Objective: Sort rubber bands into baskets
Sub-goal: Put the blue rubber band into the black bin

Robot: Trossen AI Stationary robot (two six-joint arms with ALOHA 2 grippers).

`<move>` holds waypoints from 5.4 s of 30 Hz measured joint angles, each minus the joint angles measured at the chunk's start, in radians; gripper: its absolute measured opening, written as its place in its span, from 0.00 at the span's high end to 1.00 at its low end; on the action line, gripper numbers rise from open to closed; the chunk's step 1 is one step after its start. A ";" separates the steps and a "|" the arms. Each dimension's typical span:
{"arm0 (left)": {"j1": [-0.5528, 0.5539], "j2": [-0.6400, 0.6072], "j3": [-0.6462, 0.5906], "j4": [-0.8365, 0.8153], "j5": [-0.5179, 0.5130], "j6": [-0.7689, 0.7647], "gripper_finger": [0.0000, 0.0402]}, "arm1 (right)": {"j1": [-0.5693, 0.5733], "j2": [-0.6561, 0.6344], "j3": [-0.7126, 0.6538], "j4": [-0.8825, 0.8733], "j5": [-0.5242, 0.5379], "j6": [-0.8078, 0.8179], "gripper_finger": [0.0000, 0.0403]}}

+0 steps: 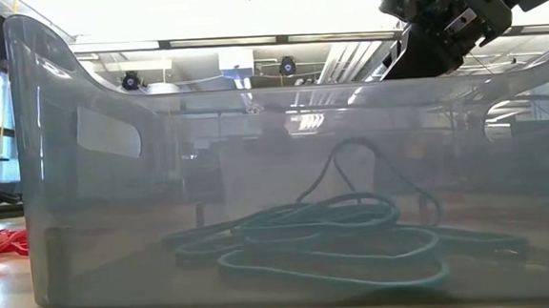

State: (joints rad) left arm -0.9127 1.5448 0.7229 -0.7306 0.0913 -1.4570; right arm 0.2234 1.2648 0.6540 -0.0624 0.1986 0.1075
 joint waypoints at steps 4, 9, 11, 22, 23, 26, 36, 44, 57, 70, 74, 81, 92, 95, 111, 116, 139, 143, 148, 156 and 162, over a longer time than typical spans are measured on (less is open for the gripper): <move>0.000 0.002 0.025 -0.021 -0.003 0.056 0.98 | 0.000 0.000 0.000 -0.001 0.000 0.002 1.00; 0.004 0.006 0.113 -0.099 -0.042 0.140 1.00 | 0.000 0.000 0.000 -0.001 0.000 0.008 1.00; 0.009 0.006 0.154 -0.134 -0.066 0.171 1.00 | 0.000 0.000 0.000 0.000 0.000 0.007 1.00; 0.139 0.006 0.348 -0.139 -0.197 0.375 1.00 | 0.000 0.000 0.000 0.007 0.000 0.008 1.00; 0.157 0.007 0.365 -0.138 -0.202 0.408 1.00 | 0.000 0.000 0.000 0.007 0.000 0.008 1.00; 0.207 0.017 0.416 -0.130 -0.217 0.519 1.00 | 0.000 0.000 0.000 0.007 0.000 0.008 1.00; 0.370 0.111 0.585 -0.056 -0.248 0.908 1.00 | 0.000 0.000 0.000 0.011 0.000 0.008 1.00; 0.430 0.215 0.726 -0.009 -0.225 1.140 1.00 | 0.000 0.000 0.000 0.007 0.000 0.015 1.00; 0.497 0.337 0.770 0.196 -0.016 1.377 1.00 | 0.000 0.000 0.000 -0.001 0.000 0.016 1.00; 0.535 0.355 0.770 0.208 -0.063 1.435 0.90 | 0.000 0.000 0.000 -0.008 0.000 0.019 1.00; 0.535 0.354 0.755 0.210 -0.061 1.375 0.81 | 0.000 0.000 0.000 -0.008 0.003 0.016 1.00; 0.494 0.354 0.709 0.269 -0.127 1.392 0.83 | 0.000 0.000 0.000 -0.008 0.014 0.016 1.00; 0.465 0.323 0.686 0.379 -0.238 1.440 0.99 | 0.000 0.000 0.000 0.000 0.016 -0.003 1.00; 0.463 0.312 0.630 0.461 -0.227 1.428 1.00 | 0.000 0.000 0.000 0.000 0.016 -0.003 1.00; 0.500 0.079 0.322 0.865 -0.240 1.409 1.00 | 0.000 0.000 0.000 -0.010 0.018 0.046 1.00; 0.526 -0.017 0.174 0.976 -0.276 1.399 1.00 | 0.000 0.000 0.000 -0.006 0.014 0.050 1.00; 0.658 -0.120 -0.235 1.615 -0.329 1.494 1.00 | 0.120 0.000 0.037 0.042 0.013 0.229 1.00; 0.656 -0.120 -0.266 1.637 -0.329 1.476 1.00 | 0.177 0.000 0.094 -0.052 0.060 0.256 0.97; 0.656 -0.120 -0.270 1.641 -0.348 1.469 1.00 | 0.239 0.000 0.166 -0.292 0.089 0.406 0.86; 0.657 -0.120 -0.270 1.643 -0.367 1.492 1.00 | 0.337 0.023 0.167 -0.592 0.018 0.759 0.73; 0.657 -0.120 -0.270 1.643 -0.367 1.492 1.00 | 0.416 0.098 0.166 -0.640 -0.036 0.863 0.73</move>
State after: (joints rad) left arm -0.2554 1.4246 0.4534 0.9124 -0.2760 0.0349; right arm 0.6391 1.3628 0.8204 -0.7022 0.1623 0.9705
